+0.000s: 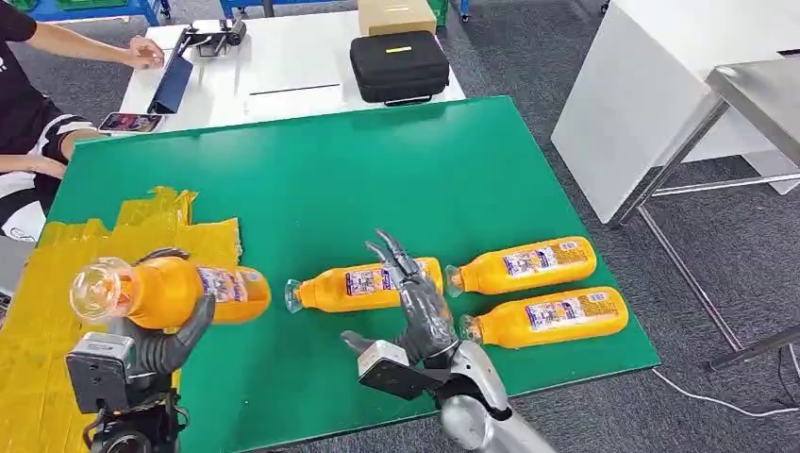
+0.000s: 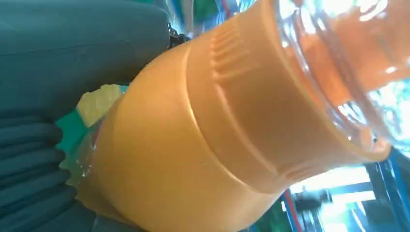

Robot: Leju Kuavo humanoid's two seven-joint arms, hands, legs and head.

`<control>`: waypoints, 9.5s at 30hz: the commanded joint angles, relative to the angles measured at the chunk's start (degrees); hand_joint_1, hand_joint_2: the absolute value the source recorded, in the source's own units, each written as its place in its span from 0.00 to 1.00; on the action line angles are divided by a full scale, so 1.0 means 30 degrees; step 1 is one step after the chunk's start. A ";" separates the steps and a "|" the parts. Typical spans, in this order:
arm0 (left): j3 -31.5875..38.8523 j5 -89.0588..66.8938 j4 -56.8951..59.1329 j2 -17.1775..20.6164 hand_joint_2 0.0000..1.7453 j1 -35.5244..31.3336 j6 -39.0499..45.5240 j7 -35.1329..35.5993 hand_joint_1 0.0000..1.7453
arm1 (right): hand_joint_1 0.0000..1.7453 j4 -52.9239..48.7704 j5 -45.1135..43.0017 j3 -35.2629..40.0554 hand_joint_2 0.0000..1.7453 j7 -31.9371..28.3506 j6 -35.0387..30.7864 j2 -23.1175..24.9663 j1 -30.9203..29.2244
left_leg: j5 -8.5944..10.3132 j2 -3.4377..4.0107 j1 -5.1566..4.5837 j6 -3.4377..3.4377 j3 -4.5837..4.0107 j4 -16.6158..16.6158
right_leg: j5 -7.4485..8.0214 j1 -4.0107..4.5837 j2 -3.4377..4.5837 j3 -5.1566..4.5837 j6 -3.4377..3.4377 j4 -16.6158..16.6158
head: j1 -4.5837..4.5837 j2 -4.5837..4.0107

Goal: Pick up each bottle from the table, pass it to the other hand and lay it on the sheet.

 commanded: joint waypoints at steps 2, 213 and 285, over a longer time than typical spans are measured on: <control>0.1432 -0.4207 0.0733 0.0186 1.00 -0.0634 0.1890 0.0052 1.00 | 0.00 -0.2532 0.0112 -0.1462 1.00 -0.0663 -0.0520 -0.0572 0.0751 | -0.0012 -0.0022 0.0010 -0.0017 0.0041 -0.0007 | -0.0017 0.0009 0.0030 0.0058 -0.0025 -0.0019 | 0.0007 0.0000; 0.0714 -0.1568 -0.1618 -0.0528 1.00 -0.0481 -0.8876 0.3580 0.00 | 1.00 0.2417 -0.3273 -0.3461 1.00 -0.1871 0.0998 0.1350 -0.2564 | 0.0084 -0.0079 0.0019 -0.0034 -0.0055 -0.0016 | 0.0026 0.0013 -0.0040 -0.0017 -0.0071 -0.0012 | -0.0029 0.0000; -0.2514 0.5049 0.0919 -0.0277 1.00 -0.3700 -1.0618 0.4197 1.00 | 1.00 0.4784 0.0186 0.2870 1.00 -0.0566 0.2710 0.1043 -0.4266 | 0.0074 -0.0046 0.0019 -0.0037 -0.0017 -0.0028 | 0.0024 0.0009 0.0005 0.0011 -0.0074 -0.0026 | -0.0029 0.0000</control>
